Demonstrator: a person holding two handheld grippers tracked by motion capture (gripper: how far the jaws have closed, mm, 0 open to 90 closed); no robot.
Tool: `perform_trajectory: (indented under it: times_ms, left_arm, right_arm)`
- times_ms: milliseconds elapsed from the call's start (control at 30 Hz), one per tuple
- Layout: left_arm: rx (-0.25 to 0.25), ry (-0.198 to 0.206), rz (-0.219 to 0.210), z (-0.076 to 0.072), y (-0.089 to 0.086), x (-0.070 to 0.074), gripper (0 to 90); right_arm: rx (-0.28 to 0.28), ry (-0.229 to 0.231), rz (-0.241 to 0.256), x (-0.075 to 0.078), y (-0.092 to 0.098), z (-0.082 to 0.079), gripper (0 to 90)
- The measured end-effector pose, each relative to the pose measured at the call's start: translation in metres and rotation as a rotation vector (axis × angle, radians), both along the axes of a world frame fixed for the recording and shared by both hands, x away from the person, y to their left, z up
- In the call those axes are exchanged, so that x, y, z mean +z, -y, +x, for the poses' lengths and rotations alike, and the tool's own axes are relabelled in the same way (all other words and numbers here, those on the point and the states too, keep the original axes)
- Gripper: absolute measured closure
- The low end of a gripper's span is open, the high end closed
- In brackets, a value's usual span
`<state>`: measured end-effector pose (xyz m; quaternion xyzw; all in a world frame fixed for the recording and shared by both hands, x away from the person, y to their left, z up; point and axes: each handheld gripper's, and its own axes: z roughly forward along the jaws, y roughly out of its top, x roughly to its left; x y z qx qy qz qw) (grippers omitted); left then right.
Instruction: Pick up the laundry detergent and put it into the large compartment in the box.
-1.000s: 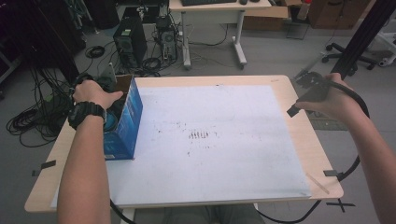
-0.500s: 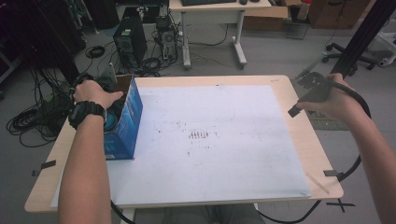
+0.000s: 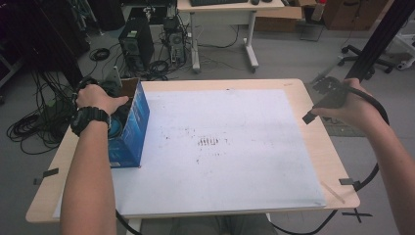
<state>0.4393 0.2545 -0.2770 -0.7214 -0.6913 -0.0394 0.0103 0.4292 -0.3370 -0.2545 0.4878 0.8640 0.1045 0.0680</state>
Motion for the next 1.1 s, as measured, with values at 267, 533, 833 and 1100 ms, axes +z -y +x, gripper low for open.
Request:
perform_trajectory:
  times_ms: [267,533,833,1100]
  left_arm:
    - [-0.002,0.01,0.011,-0.002,-0.001,0.004,34.0]
    - [0.012,0.02,-0.002,-0.004,0.0,0.008,27.8]
    - [0.019,0.024,0.0,-0.005,-0.001,0.013,25.6]
    - [0.012,0.039,0.017,-0.005,0.002,0.023,24.8]
  right_arm:
    - [0.0,0.0,0.001,0.0,0.001,0.0,16.4]
    - [0.004,-0.002,0.001,-0.001,-0.001,-0.001,16.4]
    - [0.001,-0.003,0.004,-0.002,0.001,-0.002,16.4]
    - [0.004,-0.002,0.005,-0.002,0.0,-0.002,16.4]
